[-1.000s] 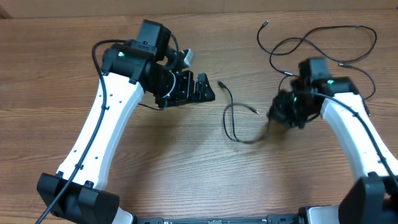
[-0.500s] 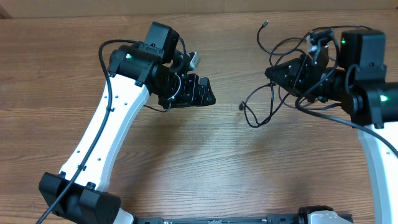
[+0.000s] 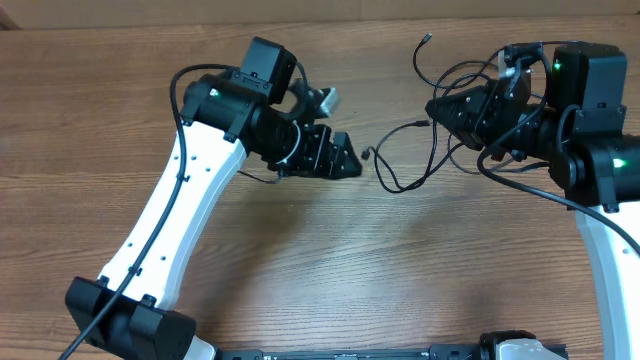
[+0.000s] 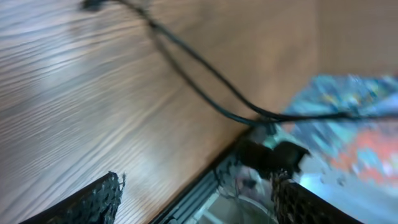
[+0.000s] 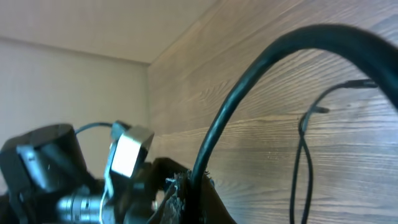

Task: Untangle cables
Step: 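Lift the cable loop with the right gripper toward the upper right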

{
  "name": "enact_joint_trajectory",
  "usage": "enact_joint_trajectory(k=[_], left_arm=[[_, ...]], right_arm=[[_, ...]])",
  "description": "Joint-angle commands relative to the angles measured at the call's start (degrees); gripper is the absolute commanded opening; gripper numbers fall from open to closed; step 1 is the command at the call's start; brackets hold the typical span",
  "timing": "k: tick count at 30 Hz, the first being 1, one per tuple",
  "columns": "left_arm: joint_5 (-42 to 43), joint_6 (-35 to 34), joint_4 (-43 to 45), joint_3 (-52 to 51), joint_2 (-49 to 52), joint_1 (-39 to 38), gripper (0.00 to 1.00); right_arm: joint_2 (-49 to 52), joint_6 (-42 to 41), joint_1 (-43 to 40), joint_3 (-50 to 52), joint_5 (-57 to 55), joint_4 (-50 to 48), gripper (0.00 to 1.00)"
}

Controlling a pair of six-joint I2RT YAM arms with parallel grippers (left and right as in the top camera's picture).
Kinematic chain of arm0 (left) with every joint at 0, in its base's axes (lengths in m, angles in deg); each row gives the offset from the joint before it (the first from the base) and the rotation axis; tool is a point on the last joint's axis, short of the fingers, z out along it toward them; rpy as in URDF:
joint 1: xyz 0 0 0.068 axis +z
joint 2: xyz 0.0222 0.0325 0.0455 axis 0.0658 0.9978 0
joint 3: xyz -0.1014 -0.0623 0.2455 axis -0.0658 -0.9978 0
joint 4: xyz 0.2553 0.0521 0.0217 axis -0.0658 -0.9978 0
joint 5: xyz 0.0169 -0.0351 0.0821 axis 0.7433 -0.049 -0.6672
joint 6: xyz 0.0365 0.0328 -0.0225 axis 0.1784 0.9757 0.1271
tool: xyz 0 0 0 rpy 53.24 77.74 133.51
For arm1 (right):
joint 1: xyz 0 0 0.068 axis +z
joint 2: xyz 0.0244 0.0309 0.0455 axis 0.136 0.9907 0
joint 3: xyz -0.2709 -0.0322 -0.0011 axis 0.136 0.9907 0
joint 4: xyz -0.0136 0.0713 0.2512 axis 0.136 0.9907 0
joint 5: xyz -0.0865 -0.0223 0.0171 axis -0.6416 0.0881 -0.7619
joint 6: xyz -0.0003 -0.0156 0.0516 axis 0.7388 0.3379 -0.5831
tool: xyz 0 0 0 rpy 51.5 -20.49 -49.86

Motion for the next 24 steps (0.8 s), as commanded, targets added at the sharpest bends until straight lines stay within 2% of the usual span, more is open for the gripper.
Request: enact_joint_trajectory(k=[1, 6, 16, 20, 24], left_arm=[[9.92, 9.79, 0.63, 0.83, -1.44, -2.16, 0.82], [9.14, 10.12, 4.48, 0.83, -1.44, -5.88, 0.82], [0.68, 9.60, 12.28, 0.83, -1.44, -13.40, 0.79], [-6.54, 5.84, 15.34, 0.83, -1.44, -15.10, 0.79], [-10.08, 1.97, 18.75, 0.83, -1.42, -15.63, 0.79]], right_arm=[[0.59, -3.45, 0.31, -1.46, -2.45, -0.46, 0.04], [0.94, -6.21, 0.31, -1.46, -2.47, -0.20, 0.04], [0.98, -9.51, 0.31, -1.46, -4.87, -0.04, 0.04], [0.98, -10.91, 0.31, -1.46, -4.87, -0.09, 0.04], [0.98, -10.88, 0.31, -1.46, -4.85, 0.15, 0.04]])
